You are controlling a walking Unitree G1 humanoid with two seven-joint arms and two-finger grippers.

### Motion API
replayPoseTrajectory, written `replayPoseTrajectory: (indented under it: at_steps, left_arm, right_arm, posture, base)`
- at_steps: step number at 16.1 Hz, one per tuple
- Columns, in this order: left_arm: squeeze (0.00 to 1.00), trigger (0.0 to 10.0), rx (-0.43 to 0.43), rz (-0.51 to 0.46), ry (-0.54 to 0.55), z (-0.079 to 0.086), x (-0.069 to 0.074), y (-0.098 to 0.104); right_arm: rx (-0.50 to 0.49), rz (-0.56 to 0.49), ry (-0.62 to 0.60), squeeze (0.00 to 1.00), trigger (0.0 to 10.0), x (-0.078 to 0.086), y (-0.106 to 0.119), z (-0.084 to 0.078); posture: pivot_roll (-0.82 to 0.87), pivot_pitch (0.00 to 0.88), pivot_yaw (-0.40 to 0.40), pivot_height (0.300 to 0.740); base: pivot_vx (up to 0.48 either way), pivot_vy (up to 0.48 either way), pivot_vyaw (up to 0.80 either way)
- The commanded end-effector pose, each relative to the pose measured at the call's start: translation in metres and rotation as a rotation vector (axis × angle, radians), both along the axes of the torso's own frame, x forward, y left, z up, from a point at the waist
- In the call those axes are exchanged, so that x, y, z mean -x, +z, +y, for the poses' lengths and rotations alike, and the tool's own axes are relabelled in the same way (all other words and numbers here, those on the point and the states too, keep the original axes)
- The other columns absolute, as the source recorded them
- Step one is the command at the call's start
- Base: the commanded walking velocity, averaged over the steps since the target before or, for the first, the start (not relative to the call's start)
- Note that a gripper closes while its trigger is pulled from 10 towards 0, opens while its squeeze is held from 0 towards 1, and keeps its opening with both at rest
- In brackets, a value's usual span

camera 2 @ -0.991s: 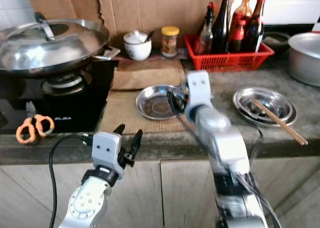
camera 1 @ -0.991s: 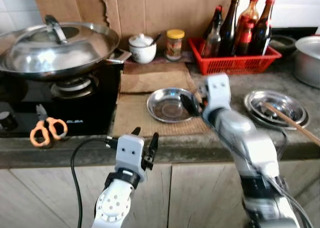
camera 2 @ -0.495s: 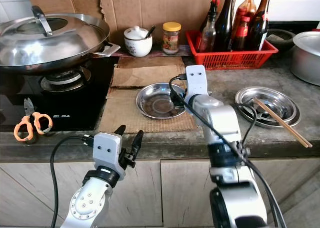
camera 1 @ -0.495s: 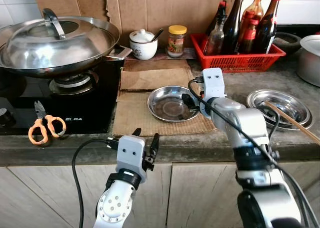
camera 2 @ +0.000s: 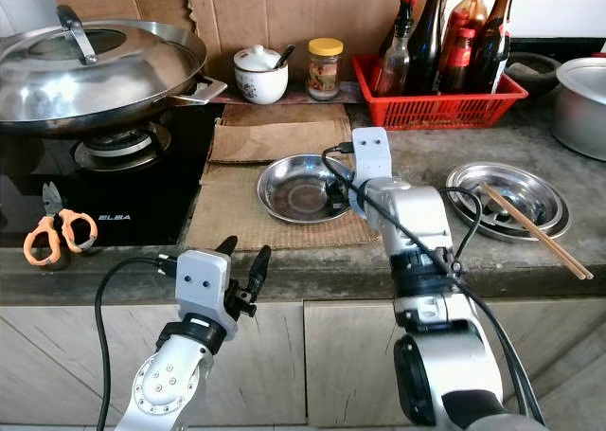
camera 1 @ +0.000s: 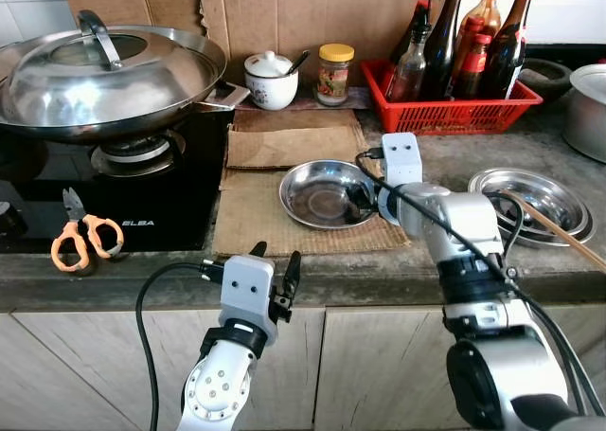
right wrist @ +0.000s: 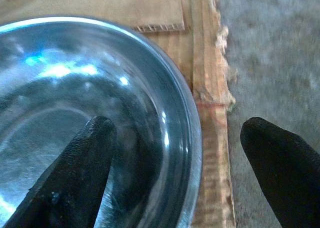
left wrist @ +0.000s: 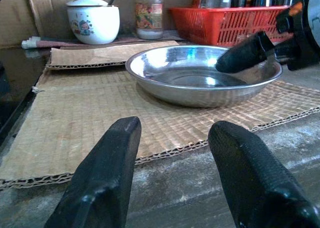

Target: Kitchen organization

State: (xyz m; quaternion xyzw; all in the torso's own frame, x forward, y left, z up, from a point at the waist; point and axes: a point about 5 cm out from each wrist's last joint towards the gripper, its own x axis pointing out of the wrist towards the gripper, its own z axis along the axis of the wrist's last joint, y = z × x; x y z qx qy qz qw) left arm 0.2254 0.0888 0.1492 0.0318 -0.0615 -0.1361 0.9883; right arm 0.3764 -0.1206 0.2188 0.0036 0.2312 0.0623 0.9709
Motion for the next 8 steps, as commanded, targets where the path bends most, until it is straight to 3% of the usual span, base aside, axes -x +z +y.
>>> replayPoseTrajectory:
  at_steps: [1,5,6,7,8]
  left_arm:
    - [0.0,10.0,-0.004,0.008,0.007,0.0,0.0008,-0.0022]
    - [0.0,10.0,-0.004,0.008,0.011,0.0005,0.0007,-0.0023]
    - [0.0,10.0,-0.005,0.008,0.012,0.0005,0.0006,-0.0025]
    - [0.0,10.0,-0.007,0.009,0.013,0.0005,0.0008,-0.0027]
    - [0.0,10.0,-0.007,0.009,0.014,0.0005,0.0008,-0.0028]
  right_arm:
    - [-0.016,0.052,-0.007,0.0,10.0,-0.0004,-0.0018,-0.0014]
    - [-0.042,0.113,0.006,0.0,10.0,0.0009,-0.0062,-0.0007]
    - [-0.036,0.118,0.009,0.0,4.5,0.0007,-0.0061,-0.0006]
    - [-0.062,0.126,0.002,0.0,0.0,0.0004,-0.0052,-0.0001]
    - [-0.066,0.127,0.0,0.0,0.0,0.0003,-0.0049,-0.0001]
  posture:
    - [0.08,0.069,-0.05,0.74]
    - [0.08,0.07,-0.051,0.74]
    - [0.08,0.07,-0.051,0.74]
    - [0.08,0.073,-0.051,0.74]
    - [0.08,0.072,-0.05,0.74]
  base:
    - [0.0,0.0,0.0]
    - [0.0,0.0,0.0]
    - [0.0,0.0,0.0]
    - [0.0,0.0,0.0]
    - [0.0,0.0,0.0]
